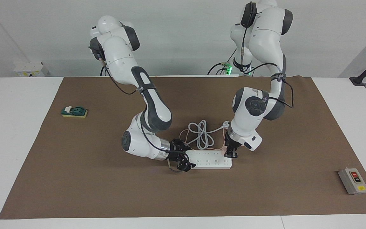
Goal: Unplug charger and place it aside
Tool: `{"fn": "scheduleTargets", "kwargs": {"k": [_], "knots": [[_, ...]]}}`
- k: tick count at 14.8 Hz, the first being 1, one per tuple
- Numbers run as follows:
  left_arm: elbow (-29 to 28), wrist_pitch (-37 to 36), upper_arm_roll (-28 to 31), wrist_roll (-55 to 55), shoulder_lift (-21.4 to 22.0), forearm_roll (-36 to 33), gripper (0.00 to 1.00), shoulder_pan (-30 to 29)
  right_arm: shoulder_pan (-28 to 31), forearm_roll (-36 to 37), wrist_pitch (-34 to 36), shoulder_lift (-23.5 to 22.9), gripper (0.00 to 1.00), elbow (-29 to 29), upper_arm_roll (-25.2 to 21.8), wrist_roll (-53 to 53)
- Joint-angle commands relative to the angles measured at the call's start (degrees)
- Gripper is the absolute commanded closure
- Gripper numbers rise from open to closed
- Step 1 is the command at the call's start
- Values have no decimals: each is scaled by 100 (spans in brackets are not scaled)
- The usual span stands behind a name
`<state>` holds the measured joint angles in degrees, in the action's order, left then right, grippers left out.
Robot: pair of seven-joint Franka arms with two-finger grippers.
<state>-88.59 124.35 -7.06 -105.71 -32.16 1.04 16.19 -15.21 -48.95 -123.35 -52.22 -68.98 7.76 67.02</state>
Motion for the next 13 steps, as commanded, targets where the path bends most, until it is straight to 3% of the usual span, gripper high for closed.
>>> {"fn": "scheduleTargets", "kwargs": {"k": [1,13], "knots": [[141,-148,355,226,140,-508,100,-353,88,-62,-93,89,0,-212,51,-233],[-26,-157,364,217,166,-587,100,-292,62,-483,-742,-34,0,-238,51,-250]]}}
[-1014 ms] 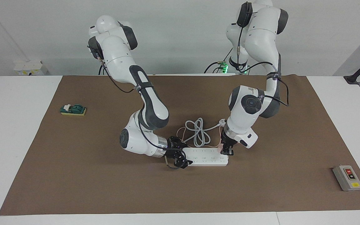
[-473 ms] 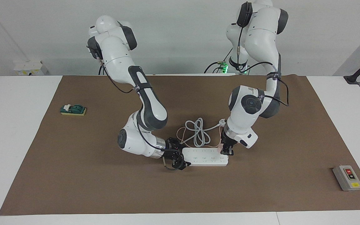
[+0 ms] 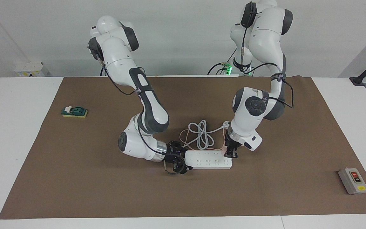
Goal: Unplug charger and place it aside
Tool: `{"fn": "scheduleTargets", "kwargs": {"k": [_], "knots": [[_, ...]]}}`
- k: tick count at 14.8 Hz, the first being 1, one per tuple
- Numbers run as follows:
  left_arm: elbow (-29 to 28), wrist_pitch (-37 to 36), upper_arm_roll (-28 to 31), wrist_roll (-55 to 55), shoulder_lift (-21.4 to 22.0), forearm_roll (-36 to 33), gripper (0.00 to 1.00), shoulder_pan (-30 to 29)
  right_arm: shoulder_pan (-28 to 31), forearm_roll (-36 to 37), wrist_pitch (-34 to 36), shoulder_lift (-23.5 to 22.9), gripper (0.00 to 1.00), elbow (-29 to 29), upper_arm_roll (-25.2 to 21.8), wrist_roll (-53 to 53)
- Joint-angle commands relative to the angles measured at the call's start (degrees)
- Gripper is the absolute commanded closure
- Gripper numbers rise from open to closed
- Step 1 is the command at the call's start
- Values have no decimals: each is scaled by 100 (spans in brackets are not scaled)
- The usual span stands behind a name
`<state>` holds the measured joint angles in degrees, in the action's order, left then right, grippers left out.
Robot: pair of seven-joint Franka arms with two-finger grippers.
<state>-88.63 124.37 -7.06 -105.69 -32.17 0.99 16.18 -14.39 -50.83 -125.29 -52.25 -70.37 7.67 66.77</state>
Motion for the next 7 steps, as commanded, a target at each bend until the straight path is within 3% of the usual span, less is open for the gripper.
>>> {"fn": "scheduleTargets", "kwargs": {"k": [1,3,4,5,6,7], "knots": [[-23,-158,363,215,167,-583,100,-291,-28,-401,-645,-66,0,-100,59,-226],[-23,-158,363,215,167,-583,100,-299,-37,-419,-682,-66,0,-108,59,-209],[-14,-176,363,215,167,-583,100,-299,-28,-428,-664,-66,7,-108,59,-200],[-6,-176,363,215,167,-583,100,-299,-37,-428,-681,-66,26,-108,59,-174],[-5,-185,363,215,167,-583,100,-299,-37,-428,-690,-66,54,-117,59,-130],[3,-193,363,224,167,-583,100,-299,-37,-428,-699,-66,71,-161,59,-95]]}}
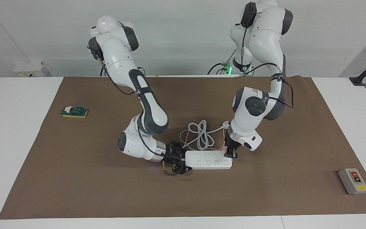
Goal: Unplug charger and place it aside
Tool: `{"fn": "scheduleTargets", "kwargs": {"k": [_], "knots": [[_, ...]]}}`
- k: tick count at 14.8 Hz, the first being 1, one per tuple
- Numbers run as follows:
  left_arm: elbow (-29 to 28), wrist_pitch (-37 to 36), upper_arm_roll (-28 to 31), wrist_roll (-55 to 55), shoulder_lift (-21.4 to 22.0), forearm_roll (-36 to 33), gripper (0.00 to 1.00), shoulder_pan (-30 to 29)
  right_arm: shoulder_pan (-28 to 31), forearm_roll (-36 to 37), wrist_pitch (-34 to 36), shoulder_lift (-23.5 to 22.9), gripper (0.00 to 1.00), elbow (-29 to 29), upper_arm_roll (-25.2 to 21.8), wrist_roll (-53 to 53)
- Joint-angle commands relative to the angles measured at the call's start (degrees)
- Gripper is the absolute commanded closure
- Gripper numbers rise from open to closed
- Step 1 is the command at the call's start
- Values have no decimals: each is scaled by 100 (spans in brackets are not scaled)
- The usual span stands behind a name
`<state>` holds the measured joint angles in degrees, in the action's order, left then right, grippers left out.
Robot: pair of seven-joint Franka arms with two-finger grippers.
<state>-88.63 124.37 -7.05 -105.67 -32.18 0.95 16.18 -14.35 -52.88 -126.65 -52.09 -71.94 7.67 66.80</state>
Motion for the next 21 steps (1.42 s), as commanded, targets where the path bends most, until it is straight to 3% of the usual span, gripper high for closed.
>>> {"fn": "scheduleTargets", "kwargs": {"k": [1,5,10,13,16,19,21], "knots": [[12,-202,362,222,168,-578,100,-308,-41,-223,-563,-73,83,-39,59,-71],[56,-281,362,248,168,-596,100,-343,-77,-118,-738,-38,80,-241,41,-123],[881,-1632,345,554,212,-675,100,-431,-77,-100,-835,-38,80,-232,32,-132],[935,-2012,362,1046,571,-649,100,-614,-85,-65,-827,-38,80,-250,24,-105],[900,-2416,362,2405,853,-640,100,-1202,-77,-65,-835,-29,79,-268,24,-70],[821,-2654,362,4661,1029,-640,100,-2054,-77,-56,-835,-29,74,-276,15,-53],[594,-2585,354,6087,1134,-640,100,-2399,-68,-56,-818,14,58,-268,6,61]]}}
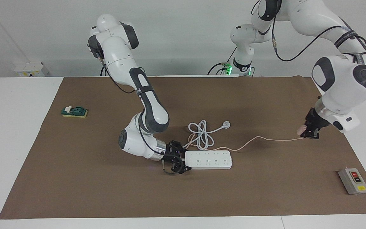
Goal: Unplug charger and place it aside
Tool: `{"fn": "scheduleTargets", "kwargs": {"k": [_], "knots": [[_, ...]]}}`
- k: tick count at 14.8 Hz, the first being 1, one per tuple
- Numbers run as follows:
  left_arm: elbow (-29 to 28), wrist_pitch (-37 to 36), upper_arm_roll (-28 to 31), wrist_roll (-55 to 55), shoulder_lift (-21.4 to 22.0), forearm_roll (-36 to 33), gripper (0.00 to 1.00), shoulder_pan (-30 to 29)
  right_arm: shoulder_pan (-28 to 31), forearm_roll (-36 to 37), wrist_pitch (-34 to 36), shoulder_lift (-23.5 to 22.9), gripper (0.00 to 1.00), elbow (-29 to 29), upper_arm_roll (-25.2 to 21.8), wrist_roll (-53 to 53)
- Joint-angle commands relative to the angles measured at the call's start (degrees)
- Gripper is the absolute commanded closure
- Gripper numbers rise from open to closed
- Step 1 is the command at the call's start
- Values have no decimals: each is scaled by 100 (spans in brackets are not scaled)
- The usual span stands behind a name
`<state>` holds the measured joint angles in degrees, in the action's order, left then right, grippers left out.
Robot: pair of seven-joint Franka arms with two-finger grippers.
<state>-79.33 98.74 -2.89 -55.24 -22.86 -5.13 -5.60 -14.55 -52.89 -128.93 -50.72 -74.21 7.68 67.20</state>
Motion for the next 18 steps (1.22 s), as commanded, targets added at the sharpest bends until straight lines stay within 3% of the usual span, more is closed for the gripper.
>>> {"fn": "scheduleTargets", "kwargs": {"k": [1,2,3,4,7,9,14,18], "knots": [[-547,31,-63,1503,308,-23,98,-230,-47,-46,-564,-96,47,-15,-65,91],[-731,153,-63,1699,379,-23,58,-231,-47,-46,-502,-44,35,3,-126,196],[-838,303,-72,1700,423,-14,15,-222,-56,-11,-502,70,15,-32,-153,284],[-882,348,-72,1709,432,-14,0,-170,-56,42,-502,132,1,-32,-153,372],[-821,348,-133,1814,493,-23,0,-143,14,121,-441,298,0,-67,-162,487],[-673,270,-142,2442,590,-23,0,-151,5,183,-388,675,0,-356,-267,487],[-715,-766,-256,4177,1423,29,0,-134,5,401,-300,1528,0,-858,-452,487],[-742,-1417,-283,4967,1881,152,0,-29,93,1121,507,2143,0,-868,-838,461]]}}
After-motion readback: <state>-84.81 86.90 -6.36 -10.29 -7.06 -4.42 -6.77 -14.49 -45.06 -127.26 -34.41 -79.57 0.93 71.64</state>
